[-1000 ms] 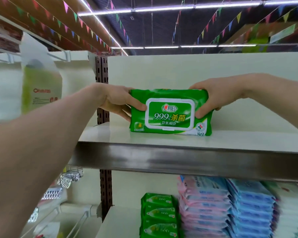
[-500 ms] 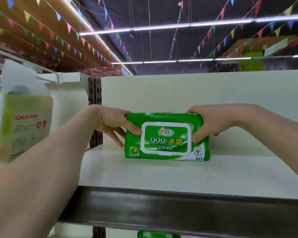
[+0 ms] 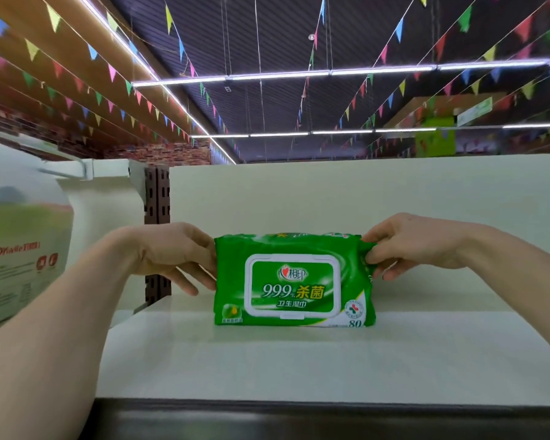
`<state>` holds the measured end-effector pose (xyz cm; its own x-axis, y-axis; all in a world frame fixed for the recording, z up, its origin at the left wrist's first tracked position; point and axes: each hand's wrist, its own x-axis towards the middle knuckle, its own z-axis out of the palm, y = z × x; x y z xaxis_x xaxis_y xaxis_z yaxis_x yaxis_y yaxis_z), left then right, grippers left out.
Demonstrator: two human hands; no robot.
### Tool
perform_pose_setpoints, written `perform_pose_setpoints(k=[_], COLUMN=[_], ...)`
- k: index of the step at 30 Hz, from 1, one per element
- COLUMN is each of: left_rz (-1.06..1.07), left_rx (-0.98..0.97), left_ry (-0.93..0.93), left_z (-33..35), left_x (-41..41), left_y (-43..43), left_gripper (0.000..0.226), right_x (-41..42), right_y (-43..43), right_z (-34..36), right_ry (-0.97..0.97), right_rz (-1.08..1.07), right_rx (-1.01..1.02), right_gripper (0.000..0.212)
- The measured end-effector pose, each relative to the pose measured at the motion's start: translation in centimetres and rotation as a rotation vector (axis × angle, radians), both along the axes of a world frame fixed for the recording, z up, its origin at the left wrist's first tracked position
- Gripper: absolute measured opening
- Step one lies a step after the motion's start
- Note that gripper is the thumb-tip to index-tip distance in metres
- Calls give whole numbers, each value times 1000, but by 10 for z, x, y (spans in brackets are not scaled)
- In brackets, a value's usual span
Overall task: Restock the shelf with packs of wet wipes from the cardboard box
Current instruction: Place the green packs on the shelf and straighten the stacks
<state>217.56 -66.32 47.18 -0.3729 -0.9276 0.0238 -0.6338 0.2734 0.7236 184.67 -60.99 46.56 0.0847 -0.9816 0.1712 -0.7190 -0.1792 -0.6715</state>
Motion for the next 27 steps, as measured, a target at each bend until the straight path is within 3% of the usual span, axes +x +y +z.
perform_pose_setpoints(k=[5,14,24,27], left_rz=[58,153,278,246], left_rx=[-78,-245,-253,-231], left_ry=[-42,-77,-85,16], left_z=[0,0,-1,3], left_x=[-2,-11,-5,-3], left_y=[4,1,-4,-5], left_gripper=[16,18,15,20], right_x=[-1,-5,-13,-16], right_y=[0,0,3,6], right_z=[-3,-2,7,8], right_ry=[-9,44,69,24], right_rz=[-42,-60,-104,-90], right_rx=[15,-2,7,64], right_gripper=[9,13,15,16])
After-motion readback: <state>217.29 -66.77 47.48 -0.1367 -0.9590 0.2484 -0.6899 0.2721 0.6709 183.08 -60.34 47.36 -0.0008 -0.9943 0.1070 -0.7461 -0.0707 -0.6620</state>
